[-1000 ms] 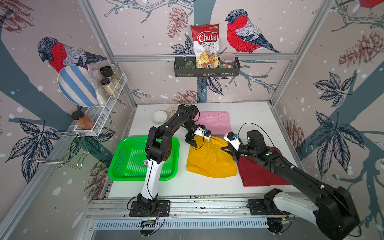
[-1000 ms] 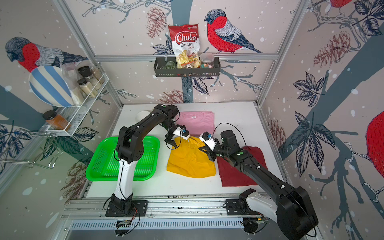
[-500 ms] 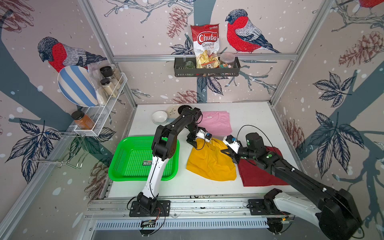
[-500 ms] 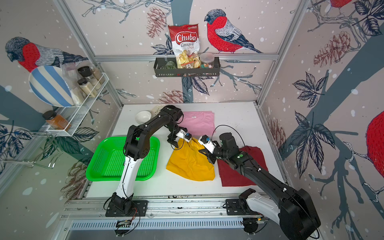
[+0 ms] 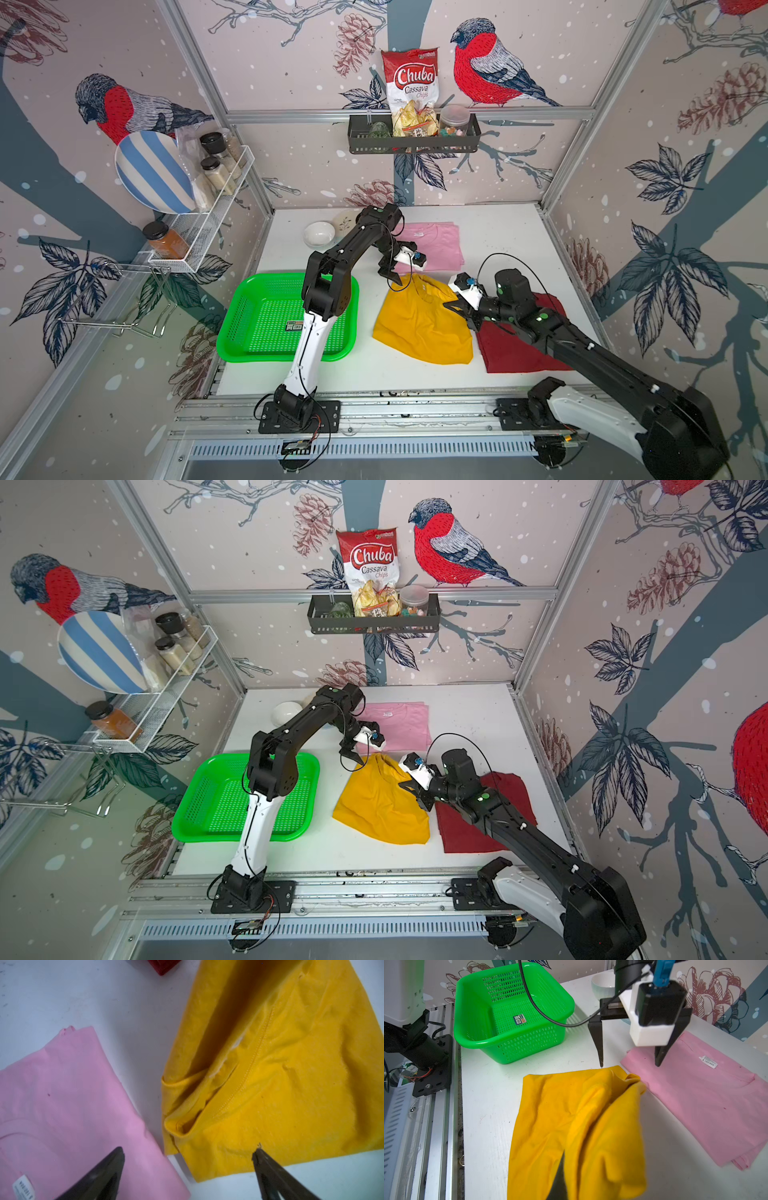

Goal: Put the folded t-shirts into the basket
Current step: Pick up the T-shirt from the center of the board.

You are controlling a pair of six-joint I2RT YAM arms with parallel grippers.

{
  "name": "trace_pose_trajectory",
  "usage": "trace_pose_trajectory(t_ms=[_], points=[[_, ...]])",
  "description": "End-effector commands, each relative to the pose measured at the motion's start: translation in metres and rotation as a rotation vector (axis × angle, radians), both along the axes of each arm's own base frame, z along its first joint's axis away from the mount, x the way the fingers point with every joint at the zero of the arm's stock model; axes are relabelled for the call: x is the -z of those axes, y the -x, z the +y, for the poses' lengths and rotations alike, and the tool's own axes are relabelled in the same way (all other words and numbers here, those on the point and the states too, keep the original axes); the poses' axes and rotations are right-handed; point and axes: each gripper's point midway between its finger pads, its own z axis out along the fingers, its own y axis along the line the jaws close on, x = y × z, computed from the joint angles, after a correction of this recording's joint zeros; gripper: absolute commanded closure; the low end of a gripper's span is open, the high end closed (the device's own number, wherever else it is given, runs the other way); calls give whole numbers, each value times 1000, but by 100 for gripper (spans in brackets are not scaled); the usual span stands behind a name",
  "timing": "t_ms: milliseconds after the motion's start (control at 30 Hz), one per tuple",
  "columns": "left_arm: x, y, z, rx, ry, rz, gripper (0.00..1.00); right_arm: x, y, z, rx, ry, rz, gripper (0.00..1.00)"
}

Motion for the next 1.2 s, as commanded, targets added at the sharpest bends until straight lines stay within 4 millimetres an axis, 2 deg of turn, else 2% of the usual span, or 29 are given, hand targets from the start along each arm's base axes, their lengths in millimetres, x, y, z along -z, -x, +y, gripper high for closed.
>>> trace_pose_trajectory(t_ms=[0, 133, 300, 367, 433, 567, 633, 767, 933, 1167], points=[[11, 19, -9, 83, -12, 46, 5, -7, 6, 4, -44, -31, -45, 97], [20, 24, -21, 113, -6, 77, 5, -7, 10, 3, -61, -21, -61, 97], [31, 36, -17, 175, -65, 124, 9, -9, 13, 2, -65, -26, -68, 97], [32, 39, -17, 184, -72, 134, 18, -10, 13, 2, -61, -29, -71, 97], [33, 40, -16, 186, -83, 137, 34, -10, 13, 1, -57, -29, -71, 97], [33, 41, -6, 184, -110, 154, 52, -10, 12, -3, -41, -27, -67, 97], [32, 41, 3, 188, -126, 162, 69, -9, 12, -5, -31, -25, -60, 97], [26, 37, 17, 172, -132, 168, 79, -10, 8, -13, 2, -20, -47, 97], [13, 31, 25, 140, -128, 152, 100, -14, 2, -17, 30, -38, -50, 97], [-13, 39, 28, 110, -121, 147, 100, -19, -1, -19, 69, -55, -13, 98]])
